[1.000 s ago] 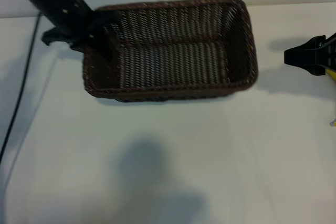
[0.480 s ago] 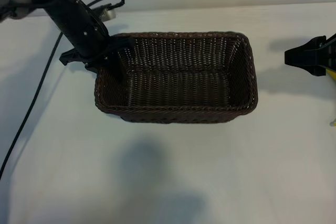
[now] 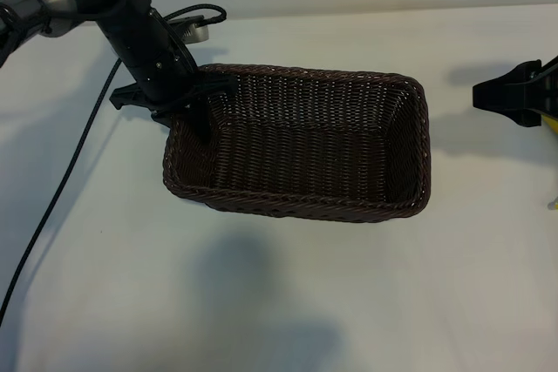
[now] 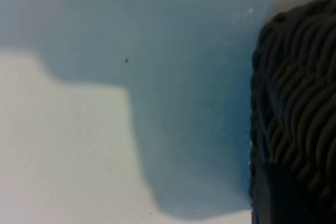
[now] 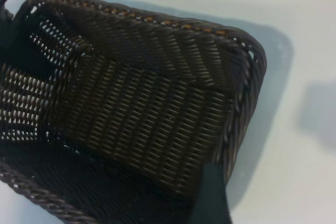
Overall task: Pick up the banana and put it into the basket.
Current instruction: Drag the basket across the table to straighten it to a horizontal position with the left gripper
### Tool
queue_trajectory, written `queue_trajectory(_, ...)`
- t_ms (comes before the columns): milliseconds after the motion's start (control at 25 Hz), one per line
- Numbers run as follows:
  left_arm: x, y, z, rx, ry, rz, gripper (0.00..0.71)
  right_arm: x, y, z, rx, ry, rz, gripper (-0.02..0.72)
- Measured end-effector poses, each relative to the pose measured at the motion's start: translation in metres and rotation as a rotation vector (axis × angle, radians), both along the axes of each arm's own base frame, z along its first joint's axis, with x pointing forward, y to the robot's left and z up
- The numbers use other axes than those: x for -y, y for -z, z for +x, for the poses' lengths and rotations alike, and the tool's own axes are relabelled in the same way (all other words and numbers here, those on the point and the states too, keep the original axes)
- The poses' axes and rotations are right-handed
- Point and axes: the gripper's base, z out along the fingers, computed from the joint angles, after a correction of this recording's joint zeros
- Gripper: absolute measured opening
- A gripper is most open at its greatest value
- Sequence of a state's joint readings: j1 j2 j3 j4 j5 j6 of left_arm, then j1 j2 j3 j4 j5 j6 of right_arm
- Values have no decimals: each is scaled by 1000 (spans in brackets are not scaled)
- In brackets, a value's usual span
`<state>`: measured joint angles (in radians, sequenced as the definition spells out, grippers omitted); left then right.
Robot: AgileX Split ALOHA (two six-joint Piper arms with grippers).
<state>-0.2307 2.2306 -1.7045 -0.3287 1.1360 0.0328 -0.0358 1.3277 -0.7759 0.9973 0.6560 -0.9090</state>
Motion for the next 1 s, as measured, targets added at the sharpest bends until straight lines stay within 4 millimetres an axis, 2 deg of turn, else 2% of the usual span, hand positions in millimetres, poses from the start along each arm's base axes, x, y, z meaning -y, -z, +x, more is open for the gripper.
queue_trajectory(560, 0, 0, 0, -9, -41, 11, 165, 0, 0, 0, 0, 0, -1, 585)
queue_trajectory(680, 0, 0, 0, -8, -43, 11, 251, 0, 0, 0, 0, 0, -1, 585)
queue_trajectory(800, 0, -2, 0, -3, -43, 10, 404, 0, 0, 0, 0, 0, -1, 585)
queue_trajectory(880, 0, -7, 0, 5, -42, 8, 482, 0, 0, 0, 0, 0, -1, 585)
queue_trajectory(1000, 0, -15, -2, 4, -37, 5, 541, 0, 0, 0, 0, 0, -1, 585)
